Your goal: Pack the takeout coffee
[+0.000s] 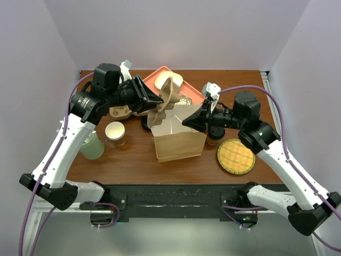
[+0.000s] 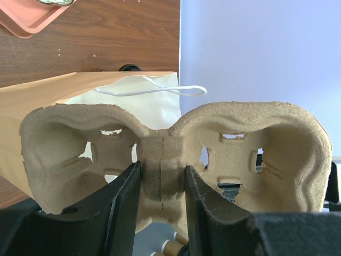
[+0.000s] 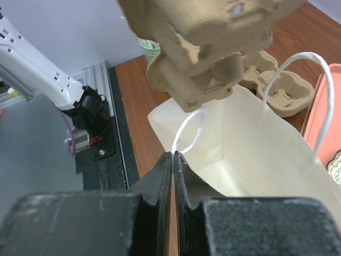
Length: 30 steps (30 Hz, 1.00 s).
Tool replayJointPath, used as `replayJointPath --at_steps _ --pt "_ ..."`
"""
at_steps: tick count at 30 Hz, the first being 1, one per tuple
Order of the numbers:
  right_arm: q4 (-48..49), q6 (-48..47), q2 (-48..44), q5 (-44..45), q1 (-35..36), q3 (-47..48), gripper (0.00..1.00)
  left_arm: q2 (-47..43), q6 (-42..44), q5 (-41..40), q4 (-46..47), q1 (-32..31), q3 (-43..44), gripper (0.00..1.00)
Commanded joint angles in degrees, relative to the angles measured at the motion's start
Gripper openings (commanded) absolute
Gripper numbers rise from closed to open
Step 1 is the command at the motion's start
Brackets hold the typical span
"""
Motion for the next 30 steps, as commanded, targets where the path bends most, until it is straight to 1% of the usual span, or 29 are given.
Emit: replayJointPath --at_steps 1,5,7,8,10,18,25,30 --pt "1.22 -3.43 -2.86 -2.81 0.25 -0.87 0.04 -1.06 1.40 1.95 2.47 -0.40 -0.43 0.26" --pt "-0.28 -4.31 -3.47 -5.01 0.25 -2.09 0.02 -0.54 2.89 1.08 2.21 -0.48 -0.87 0.26" --pt "1.30 -3.71 -4.52 -5.28 0.34 -3.32 0.01 -0.36 3.60 0.81 1.86 -0.48 -1.13 0.27" --pt "3.66 -3.35 -5.14 -5.28 0.42 -4.89 0.00 -0.36 3.77 0.81 1.86 -0.57 -1.65 0.27" --pt "5.17 -3.35 -6.19 -5.19 0.51 -6.05 0.00 -0.36 3.86 0.81 2.29 -0.66 -2.27 0.26" --pt "4.82 -4.31 -6.90 -5.37 0.86 -6.84 0.00 1.48 5.44 -0.42 1.68 -2.50 -1.40 0.26" --pt "6.67 -4.32 -6.64 -4.84 1.57 -6.76 0.00 4.03 4.65 -2.97 1.50 -6.80 2.73 0.26" --pt "7.20 -4.31 -6.81 -5.10 2.01 -6.58 0.00 5.88 4.56 -6.57 0.80 -9.80 3.88 0.25"
